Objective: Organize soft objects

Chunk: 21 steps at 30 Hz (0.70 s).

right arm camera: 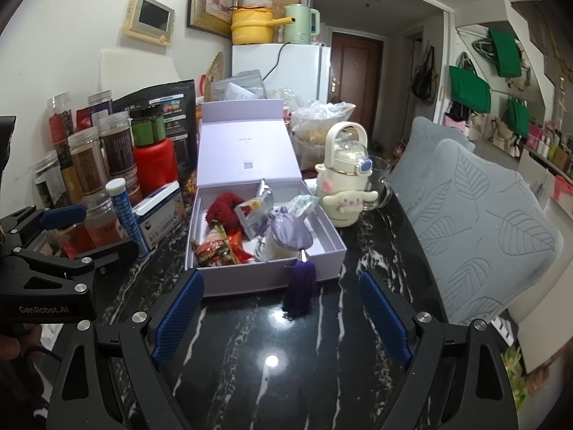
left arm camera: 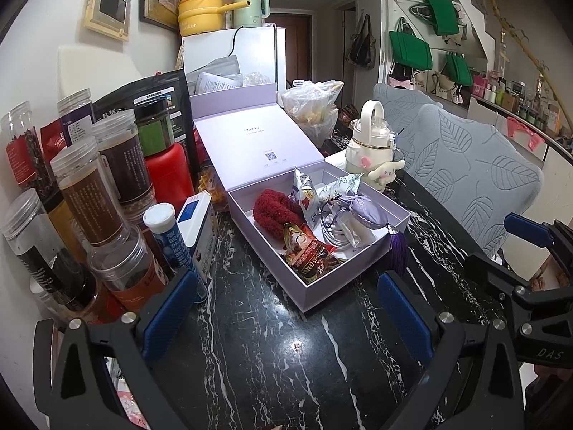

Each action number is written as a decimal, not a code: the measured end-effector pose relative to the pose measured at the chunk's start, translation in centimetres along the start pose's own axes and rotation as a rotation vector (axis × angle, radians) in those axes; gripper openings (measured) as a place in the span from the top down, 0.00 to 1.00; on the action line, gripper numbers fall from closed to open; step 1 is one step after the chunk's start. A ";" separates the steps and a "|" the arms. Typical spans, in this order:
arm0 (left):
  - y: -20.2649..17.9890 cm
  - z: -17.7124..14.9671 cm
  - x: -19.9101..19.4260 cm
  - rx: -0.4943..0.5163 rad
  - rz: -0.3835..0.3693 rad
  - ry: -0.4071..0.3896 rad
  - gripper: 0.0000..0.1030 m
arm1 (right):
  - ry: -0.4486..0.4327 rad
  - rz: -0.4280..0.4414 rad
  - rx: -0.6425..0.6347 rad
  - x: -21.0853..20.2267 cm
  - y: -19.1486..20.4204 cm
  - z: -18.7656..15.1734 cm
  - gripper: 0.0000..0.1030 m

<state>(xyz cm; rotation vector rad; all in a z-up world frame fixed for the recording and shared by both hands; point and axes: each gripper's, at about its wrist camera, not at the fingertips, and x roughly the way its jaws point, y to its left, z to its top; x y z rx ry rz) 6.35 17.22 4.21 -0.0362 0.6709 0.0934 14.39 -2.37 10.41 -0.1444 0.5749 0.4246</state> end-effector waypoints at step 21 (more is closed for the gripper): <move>-0.3 -0.2 0.0 0.003 -0.009 0.019 0.00 | 0.008 -0.003 -0.002 0.1 -0.1 -0.3 0.13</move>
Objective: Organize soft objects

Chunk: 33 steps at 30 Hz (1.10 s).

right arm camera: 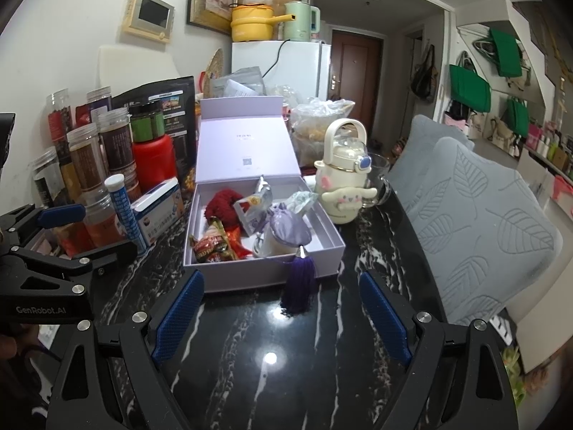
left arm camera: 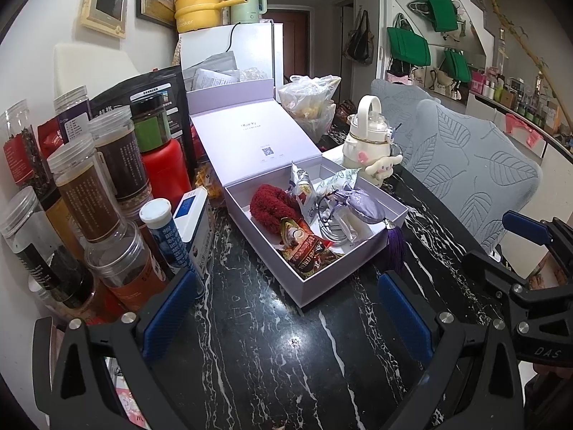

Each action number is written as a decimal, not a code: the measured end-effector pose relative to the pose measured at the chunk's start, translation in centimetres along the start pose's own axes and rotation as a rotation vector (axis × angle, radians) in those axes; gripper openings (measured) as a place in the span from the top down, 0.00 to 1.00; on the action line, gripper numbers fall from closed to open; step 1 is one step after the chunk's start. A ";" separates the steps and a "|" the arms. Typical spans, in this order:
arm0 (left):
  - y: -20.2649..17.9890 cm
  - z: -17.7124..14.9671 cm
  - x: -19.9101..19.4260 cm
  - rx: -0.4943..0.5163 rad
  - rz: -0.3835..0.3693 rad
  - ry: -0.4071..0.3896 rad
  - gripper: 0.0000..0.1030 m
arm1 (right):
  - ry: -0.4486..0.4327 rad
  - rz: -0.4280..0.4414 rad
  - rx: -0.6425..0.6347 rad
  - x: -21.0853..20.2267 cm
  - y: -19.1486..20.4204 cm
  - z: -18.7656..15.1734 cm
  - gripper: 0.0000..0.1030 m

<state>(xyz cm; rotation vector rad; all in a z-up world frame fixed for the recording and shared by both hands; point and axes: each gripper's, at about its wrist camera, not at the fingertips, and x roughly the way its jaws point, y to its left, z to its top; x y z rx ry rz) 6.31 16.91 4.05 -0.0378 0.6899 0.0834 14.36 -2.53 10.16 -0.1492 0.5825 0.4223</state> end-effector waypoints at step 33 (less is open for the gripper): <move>-0.6 -0.2 0.2 0.029 -0.038 0.026 0.00 | 0.023 -0.036 -0.004 0.2 -0.9 -0.4 0.13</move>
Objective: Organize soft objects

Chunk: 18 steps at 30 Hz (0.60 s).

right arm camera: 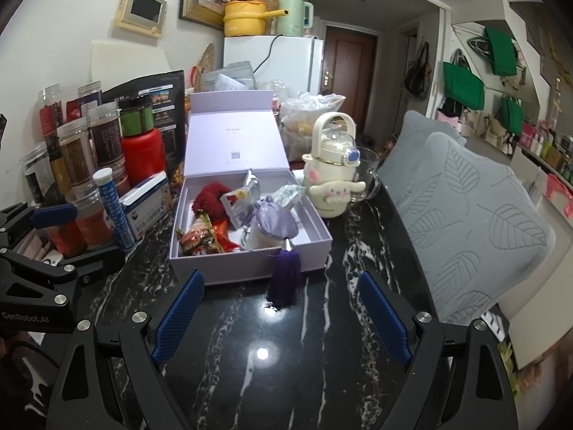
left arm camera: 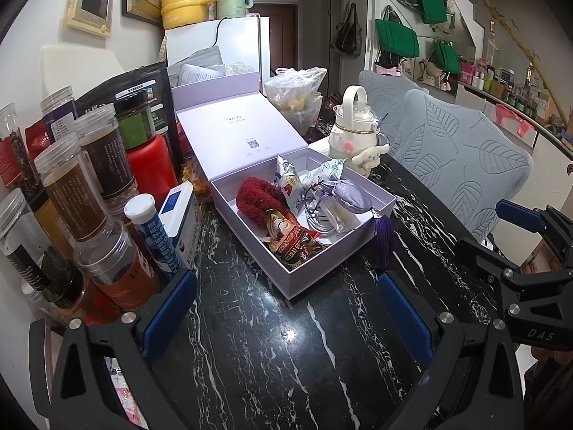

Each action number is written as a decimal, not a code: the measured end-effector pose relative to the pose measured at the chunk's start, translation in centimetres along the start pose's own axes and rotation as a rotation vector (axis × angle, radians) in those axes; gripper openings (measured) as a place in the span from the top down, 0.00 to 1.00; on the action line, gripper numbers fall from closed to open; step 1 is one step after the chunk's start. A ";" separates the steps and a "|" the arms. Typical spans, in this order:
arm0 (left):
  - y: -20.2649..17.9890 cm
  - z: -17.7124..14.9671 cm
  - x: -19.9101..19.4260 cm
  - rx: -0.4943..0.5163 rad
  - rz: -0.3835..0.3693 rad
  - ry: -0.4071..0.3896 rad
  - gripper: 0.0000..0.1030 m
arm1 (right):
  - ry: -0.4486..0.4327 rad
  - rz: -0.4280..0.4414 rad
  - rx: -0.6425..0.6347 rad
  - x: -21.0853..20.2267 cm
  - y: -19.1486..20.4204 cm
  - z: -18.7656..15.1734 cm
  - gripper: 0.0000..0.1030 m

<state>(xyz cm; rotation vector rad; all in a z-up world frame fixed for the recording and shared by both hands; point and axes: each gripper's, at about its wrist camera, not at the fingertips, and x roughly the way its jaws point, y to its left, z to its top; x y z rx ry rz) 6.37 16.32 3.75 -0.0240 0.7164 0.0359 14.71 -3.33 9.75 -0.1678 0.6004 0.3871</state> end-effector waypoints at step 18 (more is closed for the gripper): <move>0.0 -0.4 0.5 0.009 -0.004 0.014 0.00 | 0.019 -0.014 0.015 0.4 -0.5 -0.3 0.13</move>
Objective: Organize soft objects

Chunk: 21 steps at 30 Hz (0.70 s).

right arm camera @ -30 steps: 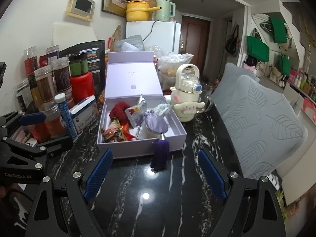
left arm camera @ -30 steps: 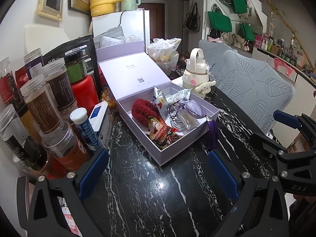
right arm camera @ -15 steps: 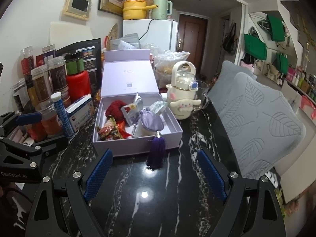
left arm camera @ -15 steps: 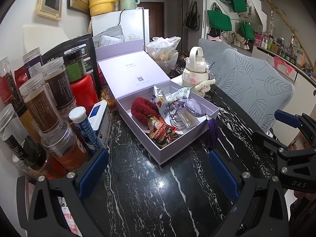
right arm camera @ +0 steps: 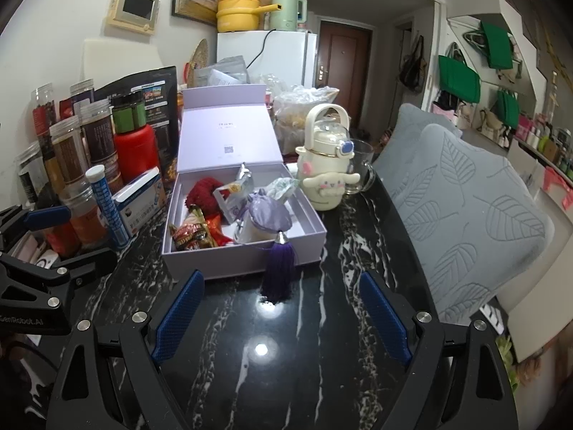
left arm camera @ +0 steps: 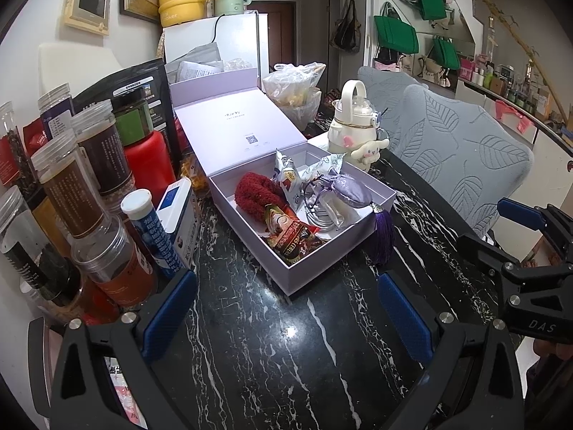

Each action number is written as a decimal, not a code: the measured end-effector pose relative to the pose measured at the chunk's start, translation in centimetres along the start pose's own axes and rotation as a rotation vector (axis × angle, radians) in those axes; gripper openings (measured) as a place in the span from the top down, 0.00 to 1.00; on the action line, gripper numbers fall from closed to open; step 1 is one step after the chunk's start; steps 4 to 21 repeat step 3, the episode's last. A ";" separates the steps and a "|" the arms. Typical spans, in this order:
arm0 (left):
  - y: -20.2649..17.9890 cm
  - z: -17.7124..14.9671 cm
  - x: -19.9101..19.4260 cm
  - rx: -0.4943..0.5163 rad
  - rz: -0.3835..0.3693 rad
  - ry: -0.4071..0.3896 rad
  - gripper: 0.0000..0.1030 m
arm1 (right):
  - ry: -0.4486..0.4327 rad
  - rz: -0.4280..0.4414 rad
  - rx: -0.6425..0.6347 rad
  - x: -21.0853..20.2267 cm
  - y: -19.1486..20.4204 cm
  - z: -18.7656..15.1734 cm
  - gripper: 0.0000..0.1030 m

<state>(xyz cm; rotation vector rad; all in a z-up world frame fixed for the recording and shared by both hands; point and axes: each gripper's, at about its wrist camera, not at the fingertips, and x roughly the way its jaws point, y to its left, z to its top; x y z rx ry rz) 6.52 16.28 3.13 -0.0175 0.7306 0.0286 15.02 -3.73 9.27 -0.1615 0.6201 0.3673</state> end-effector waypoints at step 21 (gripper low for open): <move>-0.1 0.0 0.0 0.007 -0.001 -0.002 0.00 | 0.003 -0.002 -0.001 0.1 0.0 0.0 0.13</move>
